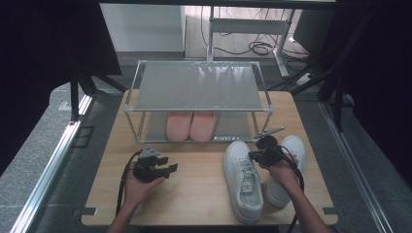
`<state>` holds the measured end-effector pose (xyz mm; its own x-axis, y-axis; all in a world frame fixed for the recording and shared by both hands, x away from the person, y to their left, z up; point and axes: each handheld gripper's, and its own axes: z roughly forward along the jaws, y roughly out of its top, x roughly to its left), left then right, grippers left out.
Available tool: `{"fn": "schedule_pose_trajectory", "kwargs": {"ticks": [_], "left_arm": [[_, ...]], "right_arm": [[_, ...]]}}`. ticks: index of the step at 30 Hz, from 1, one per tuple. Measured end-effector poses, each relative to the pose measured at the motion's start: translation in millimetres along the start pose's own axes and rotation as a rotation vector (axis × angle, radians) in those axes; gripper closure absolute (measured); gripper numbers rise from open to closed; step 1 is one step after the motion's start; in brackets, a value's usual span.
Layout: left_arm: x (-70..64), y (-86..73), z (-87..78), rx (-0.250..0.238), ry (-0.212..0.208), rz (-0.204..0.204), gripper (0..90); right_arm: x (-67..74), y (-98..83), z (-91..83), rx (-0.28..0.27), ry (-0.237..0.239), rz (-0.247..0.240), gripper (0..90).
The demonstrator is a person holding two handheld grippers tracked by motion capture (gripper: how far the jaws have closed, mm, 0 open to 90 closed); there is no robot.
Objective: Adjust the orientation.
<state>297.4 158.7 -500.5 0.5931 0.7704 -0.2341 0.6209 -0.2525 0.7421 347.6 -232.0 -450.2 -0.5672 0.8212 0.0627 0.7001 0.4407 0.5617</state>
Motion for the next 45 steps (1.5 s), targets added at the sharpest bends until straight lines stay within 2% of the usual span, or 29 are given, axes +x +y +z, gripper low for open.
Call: {"fn": "schedule_pose_trajectory", "kwargs": {"ticks": [8,13,16,19,25,35,37,40,45], "left_arm": [[-0.5,0.4,0.6,0.001,0.000,0.002,47.9],[-0.4,0.4,0.8,0.001,-0.001,0.001,47.9],[-0.1,0.3,0.7,0.002,-0.001,0.002,47.9],[0.1,0.2,-0.1,0.000,0.000,0.001,47.9],[1.0,0.4,-1.8,-0.004,0.002,-0.001,47.9],[-0.2,0.4,-0.6,-0.001,0.000,0.001,47.9],[-0.3,0.5,-0.4,-0.001,0.000,0.002,47.9],[-0.6,0.5,0.0,0.000,0.000,0.004,47.9],[-0.5,0.5,-0.2,-0.001,0.000,0.004,47.9]], "right_arm": [[4.3,3.4,1.6,0.015,-0.005,-0.016,90.0],[10.2,7.1,2.7,0.008,0.028,-0.028,90.0],[16.5,9.8,4.0,0.015,0.010,-0.055,90.0],[14.9,10.2,4.3,0.015,0.021,-0.039,90.0],[7.2,7.3,4.5,0.033,0.011,-0.007,90.0],[7.0,6.5,5.1,0.039,0.019,-0.005,90.0],[7.8,6.8,5.5,0.040,0.020,-0.007,90.0],[11.5,8.1,7.3,0.036,0.049,-0.008,90.0],[21.0,11.8,10.3,0.041,0.047,-0.033,90.0]]}}
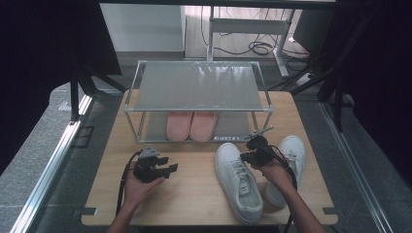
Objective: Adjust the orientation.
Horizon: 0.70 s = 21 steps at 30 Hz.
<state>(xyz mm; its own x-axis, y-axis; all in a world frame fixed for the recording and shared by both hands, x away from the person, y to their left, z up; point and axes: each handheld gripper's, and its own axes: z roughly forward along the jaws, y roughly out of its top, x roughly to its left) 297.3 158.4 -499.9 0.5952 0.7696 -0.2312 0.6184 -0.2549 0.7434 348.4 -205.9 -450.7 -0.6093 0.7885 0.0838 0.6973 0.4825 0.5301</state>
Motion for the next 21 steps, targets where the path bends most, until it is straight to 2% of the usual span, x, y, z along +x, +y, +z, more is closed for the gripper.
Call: {"fn": "schedule_pose_trajectory", "kwargs": {"ticks": [18,21], "left_arm": [[-0.6,-0.1,0.5,0.001,-0.001,0.003,48.0],[-0.2,-0.1,0.3,0.001,0.001,0.002,48.0]], "right_arm": [[27.9,9.8,12.5,-0.017,0.081,-0.072,90.0],[29.2,10.1,12.8,-0.019,0.079,-0.077,90.0]]}}
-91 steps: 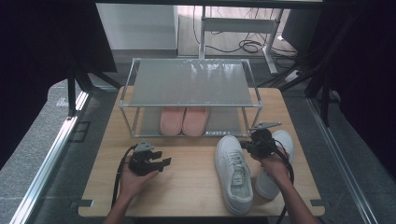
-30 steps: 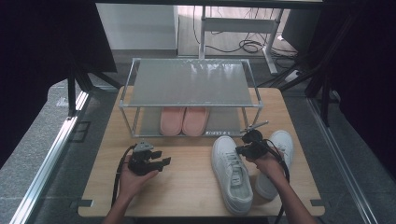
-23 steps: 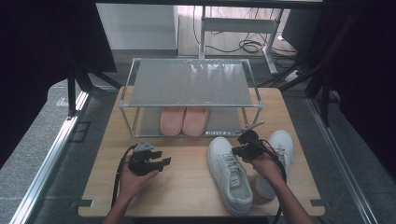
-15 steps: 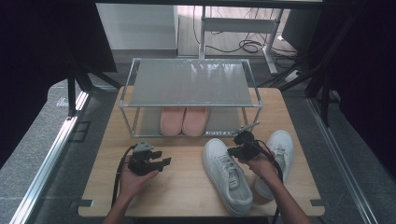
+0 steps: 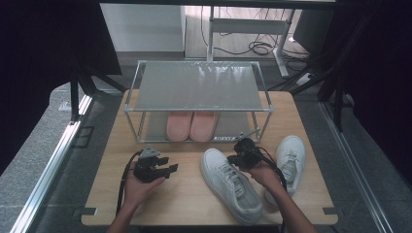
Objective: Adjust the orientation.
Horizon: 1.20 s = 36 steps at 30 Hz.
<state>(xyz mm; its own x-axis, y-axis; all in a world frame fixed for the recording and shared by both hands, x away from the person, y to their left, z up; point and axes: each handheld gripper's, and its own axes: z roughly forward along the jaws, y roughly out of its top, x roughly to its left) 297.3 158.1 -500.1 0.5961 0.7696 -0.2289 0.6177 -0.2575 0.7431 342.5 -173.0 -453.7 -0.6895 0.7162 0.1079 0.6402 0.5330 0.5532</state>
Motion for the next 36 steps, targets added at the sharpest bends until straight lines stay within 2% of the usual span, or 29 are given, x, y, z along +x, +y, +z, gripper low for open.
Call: {"fn": "schedule_pose_trajectory", "kwargs": {"ticks": [5,8,16,23,36], "left_arm": [[-0.3,0.0,-0.3,-0.001,-0.001,0.001,47.9],[0.6,0.1,-1.7,-0.005,0.001,-0.002,47.9],[0.7,0.3,-1.8,-0.005,0.002,0.001,47.9],[-0.3,0.5,-0.7,-0.005,0.006,0.001,47.8],[-1.1,0.5,-0.8,-0.003,0.006,0.007,47.8]], "right_arm": [[-2.4,-1.0,-1.4,-0.013,0.009,0.011,88.7],[-2.8,-2.6,-5.4,-0.042,0.016,0.017,86.5],[2.0,-12.5,-25.6,-0.133,0.030,0.007,80.2],[5.8,-22.0,-41.5,-0.185,0.046,-0.002,74.6],[6.3,-40.1,-58.3,-0.222,0.038,0.004,68.9]]}}
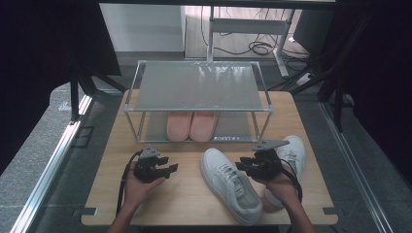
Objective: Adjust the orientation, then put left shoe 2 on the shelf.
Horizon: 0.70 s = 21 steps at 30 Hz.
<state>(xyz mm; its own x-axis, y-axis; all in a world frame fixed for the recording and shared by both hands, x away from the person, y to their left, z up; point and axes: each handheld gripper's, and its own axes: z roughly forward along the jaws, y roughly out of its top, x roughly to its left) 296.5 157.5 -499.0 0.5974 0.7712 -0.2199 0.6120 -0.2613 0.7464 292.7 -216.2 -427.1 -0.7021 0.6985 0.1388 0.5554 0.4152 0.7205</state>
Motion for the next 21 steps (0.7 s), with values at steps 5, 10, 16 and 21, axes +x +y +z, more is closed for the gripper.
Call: {"fn": "schedule_pose_trajectory", "kwargs": {"ticks": [5,10,16,21], "left_arm": [[-0.1,-0.2,0.2,0.002,0.001,0.001,47.7],[-0.9,-0.5,-0.6,0.001,0.002,0.000,47.6],[-1.9,0.2,0.7,0.004,0.004,0.005,47.6],[-2.2,0.6,1.7,0.005,-0.002,0.007,47.6]], "right_arm": [[0.7,-6.8,-5.8,-0.012,-0.008,-0.001,67.9],[2.6,-11.4,-8.9,-0.018,-0.008,-0.006,64.4],[3.7,-15.0,-12.0,-0.018,-0.008,-0.006,63.7],[3.7,-21.0,-14.0,-0.016,-0.015,0.007,62.1]]}}
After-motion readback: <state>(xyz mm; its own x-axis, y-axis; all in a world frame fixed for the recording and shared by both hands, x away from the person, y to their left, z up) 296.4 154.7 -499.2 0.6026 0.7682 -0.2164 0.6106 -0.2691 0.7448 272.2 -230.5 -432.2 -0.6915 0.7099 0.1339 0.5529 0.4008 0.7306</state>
